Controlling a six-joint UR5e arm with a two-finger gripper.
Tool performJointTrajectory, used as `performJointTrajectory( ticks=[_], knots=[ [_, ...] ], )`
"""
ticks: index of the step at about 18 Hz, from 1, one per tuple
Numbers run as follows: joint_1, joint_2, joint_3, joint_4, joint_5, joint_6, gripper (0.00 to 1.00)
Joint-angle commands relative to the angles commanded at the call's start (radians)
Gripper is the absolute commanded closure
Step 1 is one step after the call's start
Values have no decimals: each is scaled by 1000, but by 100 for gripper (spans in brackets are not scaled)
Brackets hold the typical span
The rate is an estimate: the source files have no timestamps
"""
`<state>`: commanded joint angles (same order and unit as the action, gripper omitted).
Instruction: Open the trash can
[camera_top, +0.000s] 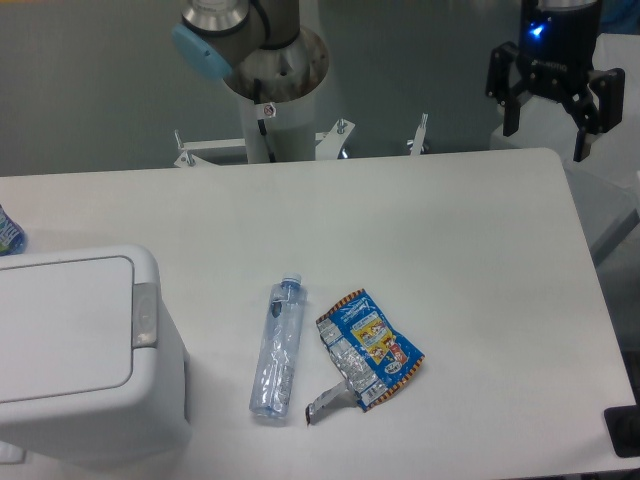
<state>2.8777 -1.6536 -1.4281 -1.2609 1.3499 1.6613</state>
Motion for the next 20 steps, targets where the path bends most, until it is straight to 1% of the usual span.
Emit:
performJointTrajectory(
  ticks=[4,6,9,13,15,16,18,20],
  knots=[
    [-3,0,0,0,2,0,0],
    [-5,-2,0,0,0,-26,0],
    [-15,8,-9,0,0,-176,0],
    [-87,8,-14,2,-2,-388,0],
    [-133,3,-11,5,-3,-547,0],
    [-164,0,-11,20,-3,-628,0],
    [-225,-8,-17,96,-5,-792,0],
    [-280,-15,-44,168,-5,-943,0]
  ],
)
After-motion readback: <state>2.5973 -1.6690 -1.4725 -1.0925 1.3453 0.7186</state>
